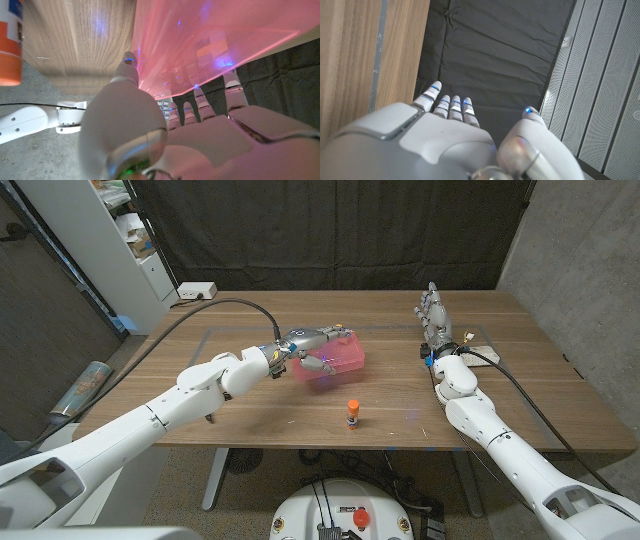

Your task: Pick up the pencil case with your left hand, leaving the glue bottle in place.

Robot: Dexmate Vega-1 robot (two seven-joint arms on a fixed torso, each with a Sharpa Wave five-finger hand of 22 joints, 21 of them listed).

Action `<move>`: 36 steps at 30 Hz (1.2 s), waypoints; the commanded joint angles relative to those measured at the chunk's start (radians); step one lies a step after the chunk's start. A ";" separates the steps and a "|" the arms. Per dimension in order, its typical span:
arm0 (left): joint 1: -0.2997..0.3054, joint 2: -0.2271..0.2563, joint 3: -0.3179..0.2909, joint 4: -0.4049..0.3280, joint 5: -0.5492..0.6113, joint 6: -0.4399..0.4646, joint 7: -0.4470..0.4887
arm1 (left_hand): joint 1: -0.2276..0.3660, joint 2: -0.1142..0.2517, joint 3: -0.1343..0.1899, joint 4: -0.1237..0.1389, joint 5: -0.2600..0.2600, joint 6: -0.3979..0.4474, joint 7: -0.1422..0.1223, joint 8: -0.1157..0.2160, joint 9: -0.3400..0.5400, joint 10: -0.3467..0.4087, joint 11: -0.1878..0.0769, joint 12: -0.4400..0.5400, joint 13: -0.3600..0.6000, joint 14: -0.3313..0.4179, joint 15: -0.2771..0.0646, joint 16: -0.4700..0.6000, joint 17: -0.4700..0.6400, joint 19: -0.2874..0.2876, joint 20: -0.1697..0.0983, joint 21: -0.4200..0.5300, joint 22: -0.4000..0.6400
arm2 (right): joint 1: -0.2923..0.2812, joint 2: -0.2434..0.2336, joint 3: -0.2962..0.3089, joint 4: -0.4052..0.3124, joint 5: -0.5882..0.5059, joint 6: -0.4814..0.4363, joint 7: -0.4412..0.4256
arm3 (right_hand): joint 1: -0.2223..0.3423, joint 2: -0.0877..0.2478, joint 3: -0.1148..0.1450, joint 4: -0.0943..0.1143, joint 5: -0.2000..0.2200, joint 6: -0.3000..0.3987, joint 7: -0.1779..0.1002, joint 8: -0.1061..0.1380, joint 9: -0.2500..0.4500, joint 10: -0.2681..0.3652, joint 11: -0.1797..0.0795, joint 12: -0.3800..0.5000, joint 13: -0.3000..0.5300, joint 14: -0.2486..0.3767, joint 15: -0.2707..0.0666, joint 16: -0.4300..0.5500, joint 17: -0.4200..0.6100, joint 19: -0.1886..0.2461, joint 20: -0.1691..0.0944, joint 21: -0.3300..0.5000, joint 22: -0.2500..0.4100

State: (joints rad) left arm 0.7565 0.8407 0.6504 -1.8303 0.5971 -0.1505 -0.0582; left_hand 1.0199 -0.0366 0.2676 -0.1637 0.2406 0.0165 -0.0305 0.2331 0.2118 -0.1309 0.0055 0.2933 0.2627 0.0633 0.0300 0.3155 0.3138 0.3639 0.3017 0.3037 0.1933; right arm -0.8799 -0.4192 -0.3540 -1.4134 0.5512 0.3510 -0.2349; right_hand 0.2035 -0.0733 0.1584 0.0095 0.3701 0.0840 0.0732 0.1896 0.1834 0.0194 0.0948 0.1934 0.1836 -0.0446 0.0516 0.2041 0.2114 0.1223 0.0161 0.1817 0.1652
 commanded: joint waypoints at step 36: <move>0.039 0.024 -0.078 -0.134 0.029 0.033 0.004 | 0.195 0.173 0.014 0.004 0.006 0.009 0.009 0.003 0.007 0.003 0.006 0.006 0.008 0.016 -0.003 0.006 0.020 0.107 -0.089 0.005 0.002 | -0.042 -0.025 0.034 -0.074 -0.002 0.007 -0.021 | 0.011 0.002 -0.008 -0.005 0.003 0.004 -0.004 0.006 0.005 -0.001 0.006 0.002 0.004 0.002 0.006 0.005 0.003 0.004 0.006 0.009 0.005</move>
State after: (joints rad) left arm 0.7889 0.8630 0.5860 -1.9298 0.6168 -0.1323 -0.0479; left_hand 1.0997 0.0302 0.2712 -0.1596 0.2408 0.0217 -0.0252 0.2330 0.2164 -0.1274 0.0089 0.2932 0.2673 0.0703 0.0230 0.3157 0.3320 0.3697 0.3077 0.3037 0.1916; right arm -0.9059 -0.4333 -0.3324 -1.4630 0.5476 0.3545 -0.2502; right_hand 0.2034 -0.0733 0.1547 0.0058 0.3701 0.0840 0.0732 0.1896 0.1834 0.0194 0.0948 0.1934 0.1836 -0.0446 0.0516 0.2041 0.2113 0.1223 0.0160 0.1817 0.1651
